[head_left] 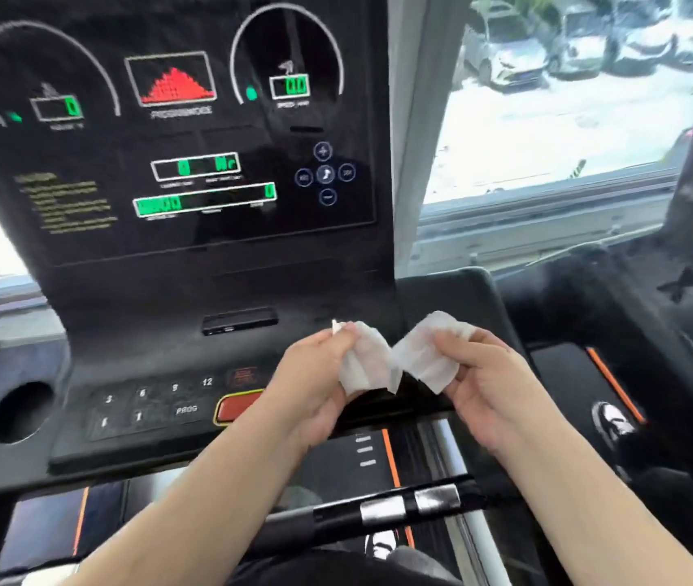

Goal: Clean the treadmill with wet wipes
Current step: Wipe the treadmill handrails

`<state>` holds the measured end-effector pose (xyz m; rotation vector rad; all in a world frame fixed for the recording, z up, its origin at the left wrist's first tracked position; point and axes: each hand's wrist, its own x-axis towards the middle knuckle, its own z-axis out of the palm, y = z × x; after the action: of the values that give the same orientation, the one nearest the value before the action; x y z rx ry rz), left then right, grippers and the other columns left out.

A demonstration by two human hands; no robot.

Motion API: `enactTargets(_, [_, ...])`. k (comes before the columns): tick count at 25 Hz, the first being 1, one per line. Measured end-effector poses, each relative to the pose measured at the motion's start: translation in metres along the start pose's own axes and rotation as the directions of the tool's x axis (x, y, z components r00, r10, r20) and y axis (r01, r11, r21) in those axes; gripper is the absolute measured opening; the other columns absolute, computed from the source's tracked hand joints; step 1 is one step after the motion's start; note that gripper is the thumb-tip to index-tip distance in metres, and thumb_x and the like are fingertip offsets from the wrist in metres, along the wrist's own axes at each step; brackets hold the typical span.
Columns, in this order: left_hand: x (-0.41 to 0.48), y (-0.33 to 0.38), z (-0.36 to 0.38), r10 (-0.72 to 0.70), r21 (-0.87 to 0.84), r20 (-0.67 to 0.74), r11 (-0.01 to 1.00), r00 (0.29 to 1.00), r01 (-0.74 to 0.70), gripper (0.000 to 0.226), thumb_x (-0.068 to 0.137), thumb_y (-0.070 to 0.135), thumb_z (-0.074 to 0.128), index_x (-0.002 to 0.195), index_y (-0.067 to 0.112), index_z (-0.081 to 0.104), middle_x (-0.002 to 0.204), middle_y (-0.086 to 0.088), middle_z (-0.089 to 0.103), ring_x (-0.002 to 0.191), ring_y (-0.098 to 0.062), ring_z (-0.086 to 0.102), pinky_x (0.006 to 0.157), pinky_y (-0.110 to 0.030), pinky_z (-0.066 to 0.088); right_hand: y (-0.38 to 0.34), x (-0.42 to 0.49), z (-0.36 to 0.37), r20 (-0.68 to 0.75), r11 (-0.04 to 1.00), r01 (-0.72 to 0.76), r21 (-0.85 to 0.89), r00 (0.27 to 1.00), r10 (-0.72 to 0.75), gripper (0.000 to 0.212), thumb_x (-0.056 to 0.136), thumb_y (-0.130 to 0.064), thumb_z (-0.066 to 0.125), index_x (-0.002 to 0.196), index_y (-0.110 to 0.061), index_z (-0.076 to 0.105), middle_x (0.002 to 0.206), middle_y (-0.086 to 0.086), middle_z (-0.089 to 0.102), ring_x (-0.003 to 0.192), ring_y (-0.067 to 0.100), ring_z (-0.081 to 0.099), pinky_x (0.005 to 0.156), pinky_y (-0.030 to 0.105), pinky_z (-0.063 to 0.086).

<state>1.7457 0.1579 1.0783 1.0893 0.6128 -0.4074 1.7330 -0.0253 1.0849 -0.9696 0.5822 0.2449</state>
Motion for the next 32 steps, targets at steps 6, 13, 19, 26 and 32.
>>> enactTargets(6, [0.029,0.025,0.082,0.604,0.563,0.275,0.530,0.748,-0.635,0.029,0.106,0.027,0.048,0.096,0.006,0.066,0.081,0.009,0.063,0.074,-0.002,0.058,0.070,-0.019,0.049,-0.048,0.019,-0.036,-0.325,0.748,0.423,-0.511,0.711,-0.624,0.015,0.097,-0.009,0.064,0.099,-0.023,0.067,0.084,-0.010,0.074,0.080,0.011,0.070,0.071,0.025,0.055])
enactTargets(13, [0.108,-0.066,0.109,0.098,0.720,0.526,-0.581,0.845,-0.380,0.069,0.106,0.029,0.029,0.159,-0.002,-0.003,0.167,-0.024,0.002,0.155,-0.038,-0.001,0.126,-0.047,0.012,-0.006,0.071,-0.077,0.248,-0.178,0.192,-0.965,0.893,-0.376,0.068,0.091,-0.003,0.043,0.159,-0.007,0.031,0.166,0.011,0.028,0.156,0.021,0.019,0.125,0.027,0.009])
enactTargets(19, [0.124,-0.055,0.117,0.039,0.725,0.501,-0.564,0.865,-0.394,0.070,0.107,0.039,0.018,0.159,0.003,-0.012,0.167,-0.018,-0.014,0.155,-0.033,-0.017,0.127,-0.047,-0.003,-0.019,0.104,-0.091,0.312,-0.349,0.217,-0.912,0.918,-0.245,0.082,0.086,-0.041,0.006,0.163,-0.011,0.014,0.171,0.003,0.003,0.158,0.014,-0.003,0.127,0.030,-0.004])
enactTargets(26, [0.159,-0.016,0.139,0.081,0.784,0.460,-0.505,0.884,-0.361,0.065,0.107,0.039,0.025,0.161,0.008,0.006,0.167,-0.016,0.013,0.155,-0.033,0.011,0.127,-0.043,0.013,-0.060,0.155,-0.074,0.283,-0.270,0.230,-0.935,0.943,-0.173,0.060,0.108,-0.031,0.025,0.165,-0.019,0.008,0.171,-0.002,-0.010,0.156,0.010,-0.014,0.126,0.028,-0.007])
enactTargets(32, [0.120,-0.048,0.133,0.069,0.776,0.455,-0.519,0.888,-0.357,0.067,0.107,0.039,0.021,0.161,0.008,-0.003,0.169,-0.015,-0.008,0.156,-0.031,-0.012,0.127,-0.044,-0.003,-0.041,0.109,-0.084,0.229,-0.279,0.156,-0.948,0.941,-0.251,0.063,0.107,-0.030,0.027,0.163,-0.010,0.005,0.171,0.009,-0.006,0.158,0.016,-0.009,0.120,0.023,-0.010])
